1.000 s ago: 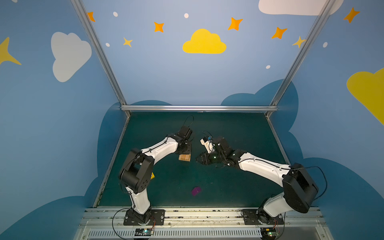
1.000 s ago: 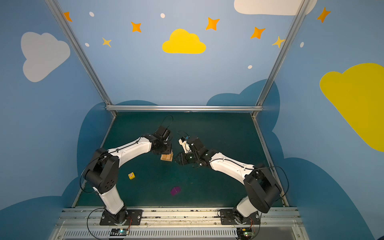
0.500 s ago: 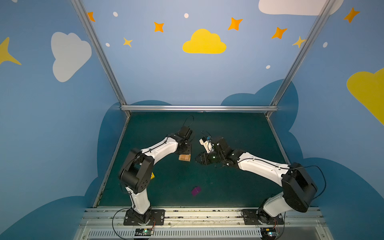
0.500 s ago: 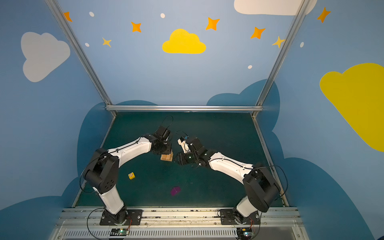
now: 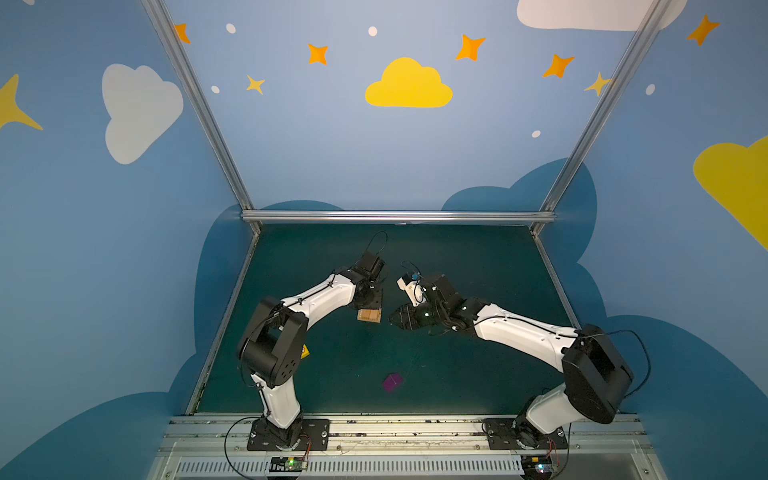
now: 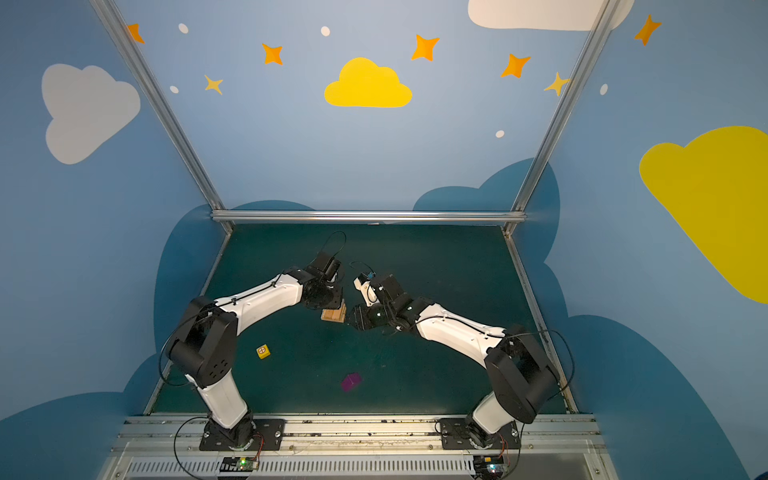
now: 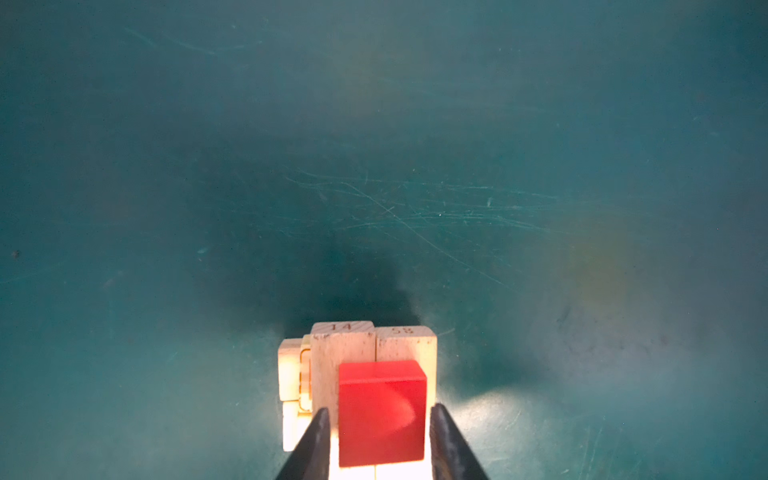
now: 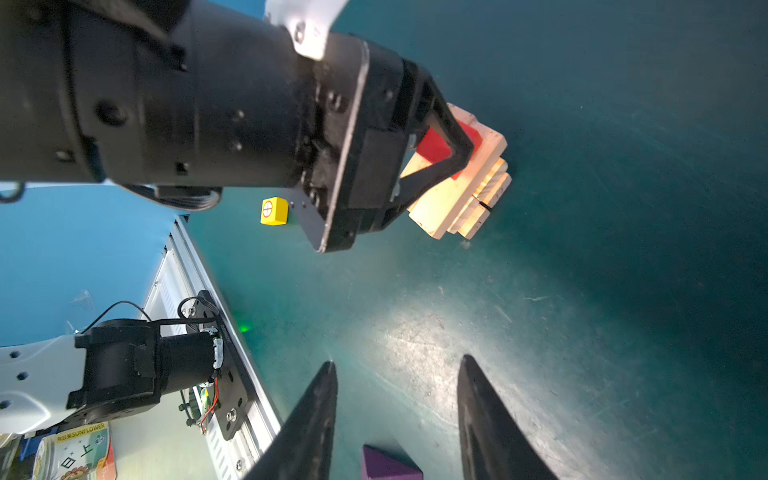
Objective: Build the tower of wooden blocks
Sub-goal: 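Open the left gripper off the red cube and raise it from the stack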
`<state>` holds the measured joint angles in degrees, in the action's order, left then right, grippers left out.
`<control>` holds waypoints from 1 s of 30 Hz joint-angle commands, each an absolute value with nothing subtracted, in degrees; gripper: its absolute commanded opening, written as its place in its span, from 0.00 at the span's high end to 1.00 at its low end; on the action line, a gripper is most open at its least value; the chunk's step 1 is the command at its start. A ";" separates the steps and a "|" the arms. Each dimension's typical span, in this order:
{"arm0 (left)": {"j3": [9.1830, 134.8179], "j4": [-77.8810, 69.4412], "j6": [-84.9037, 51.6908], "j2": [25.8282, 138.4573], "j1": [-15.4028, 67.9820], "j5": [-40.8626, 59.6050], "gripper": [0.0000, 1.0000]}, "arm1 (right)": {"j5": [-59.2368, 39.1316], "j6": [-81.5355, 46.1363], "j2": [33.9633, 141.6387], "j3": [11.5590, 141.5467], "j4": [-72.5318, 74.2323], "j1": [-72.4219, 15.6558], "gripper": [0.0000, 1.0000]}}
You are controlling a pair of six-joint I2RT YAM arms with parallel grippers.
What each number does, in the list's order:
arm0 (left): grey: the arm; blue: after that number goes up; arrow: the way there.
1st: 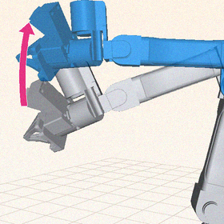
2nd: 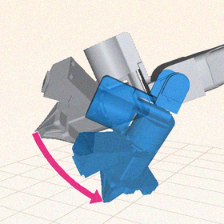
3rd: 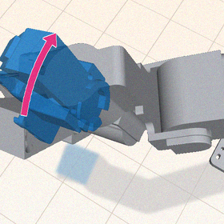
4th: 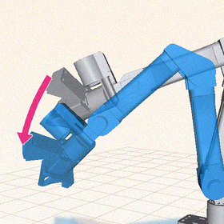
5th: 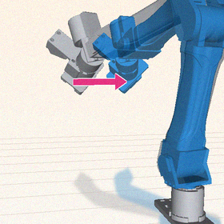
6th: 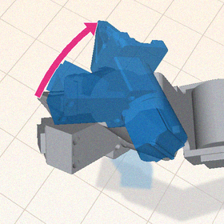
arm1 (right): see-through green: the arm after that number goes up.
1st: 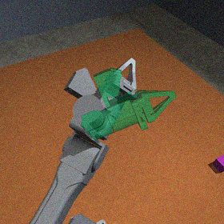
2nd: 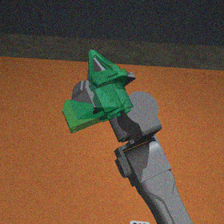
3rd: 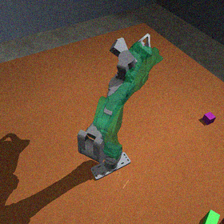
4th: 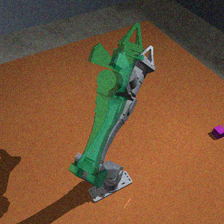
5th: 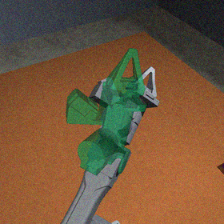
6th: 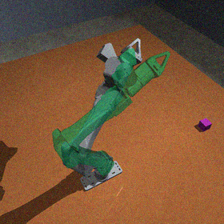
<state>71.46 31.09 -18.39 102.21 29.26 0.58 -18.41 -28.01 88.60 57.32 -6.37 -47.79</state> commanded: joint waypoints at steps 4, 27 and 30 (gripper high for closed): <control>72.85 32.43 -17.65 100.79 28.99 0.70 0.57 | -18.01 -26.91 89.29 59.26 -7.49 -48.21 0.56; 68.99 33.27 -18.89 85.95 28.87 -3.06 0.38 | -14.78 -27.38 87.57 59.32 -7.99 -49.65 0.54; 65.86 32.87 -18.98 82.73 28.84 -3.60 0.37 | -14.11 -27.42 87.37 59.27 -8.09 -50.18 0.54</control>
